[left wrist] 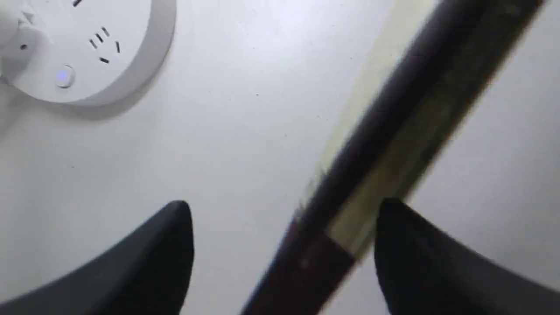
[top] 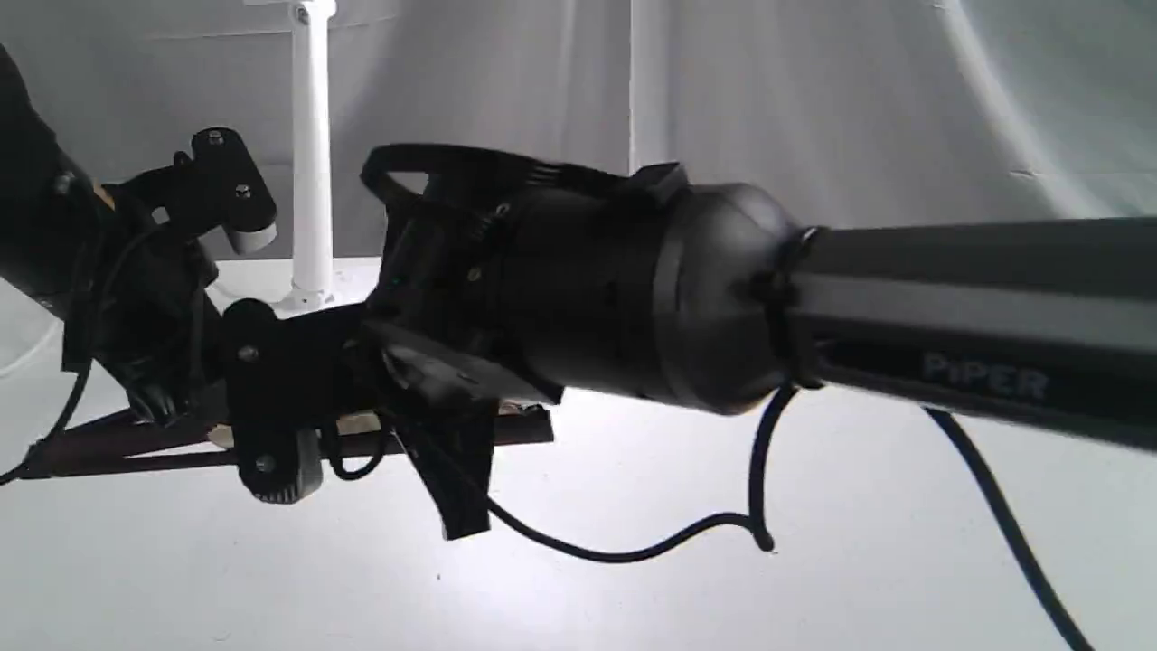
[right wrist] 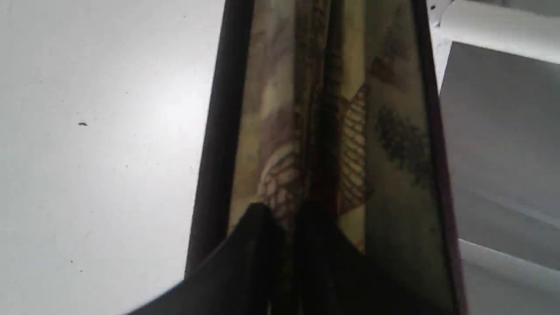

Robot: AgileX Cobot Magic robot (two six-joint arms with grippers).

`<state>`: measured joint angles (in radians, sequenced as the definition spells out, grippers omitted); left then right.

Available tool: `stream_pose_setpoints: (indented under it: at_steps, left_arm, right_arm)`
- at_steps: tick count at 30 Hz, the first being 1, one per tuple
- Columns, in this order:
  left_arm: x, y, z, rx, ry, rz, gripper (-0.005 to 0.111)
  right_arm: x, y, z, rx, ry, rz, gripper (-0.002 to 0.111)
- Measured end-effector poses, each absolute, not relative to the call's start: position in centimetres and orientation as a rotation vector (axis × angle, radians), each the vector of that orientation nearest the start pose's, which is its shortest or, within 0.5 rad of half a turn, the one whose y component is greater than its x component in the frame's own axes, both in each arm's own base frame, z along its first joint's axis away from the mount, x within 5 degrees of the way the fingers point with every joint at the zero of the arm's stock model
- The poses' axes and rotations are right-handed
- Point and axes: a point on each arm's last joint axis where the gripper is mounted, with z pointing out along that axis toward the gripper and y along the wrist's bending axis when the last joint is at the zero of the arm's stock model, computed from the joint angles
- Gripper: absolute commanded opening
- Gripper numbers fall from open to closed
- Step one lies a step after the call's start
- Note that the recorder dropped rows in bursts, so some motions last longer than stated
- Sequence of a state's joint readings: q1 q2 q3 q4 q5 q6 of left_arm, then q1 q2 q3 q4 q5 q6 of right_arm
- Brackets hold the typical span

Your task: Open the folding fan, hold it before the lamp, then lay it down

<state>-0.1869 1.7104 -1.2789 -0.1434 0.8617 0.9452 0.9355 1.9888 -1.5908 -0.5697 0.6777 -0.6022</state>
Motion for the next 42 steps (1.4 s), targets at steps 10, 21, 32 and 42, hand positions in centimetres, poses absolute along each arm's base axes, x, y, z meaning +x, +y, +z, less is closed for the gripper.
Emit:
stream_pose_setpoints:
  at_steps: [10,21,32,42]
  left_arm:
    - [35.8,-7.7,23.3,1.381,2.367,0.044,0.044]
    - [35.6,-7.9,23.2,1.383,2.372,0.003,0.0]
    - [35.3,-8.0,23.1,1.394,2.4,-0.031,0.0]
    - [35.2,-8.2,23.2,1.256,2.463,-0.114,0.0]
  right_arm:
    - [28.5,34.1,25.4,-2.001,1.432,-0.423,0.0]
    - [28.7,33.9,25.8,-1.996,1.409,-0.433,0.0]
    - [28.7,33.9,25.7,-1.991,1.422,-0.435,0.012]
    - [28.5,33.9,25.7,-1.906,1.538,-0.357,0.064]
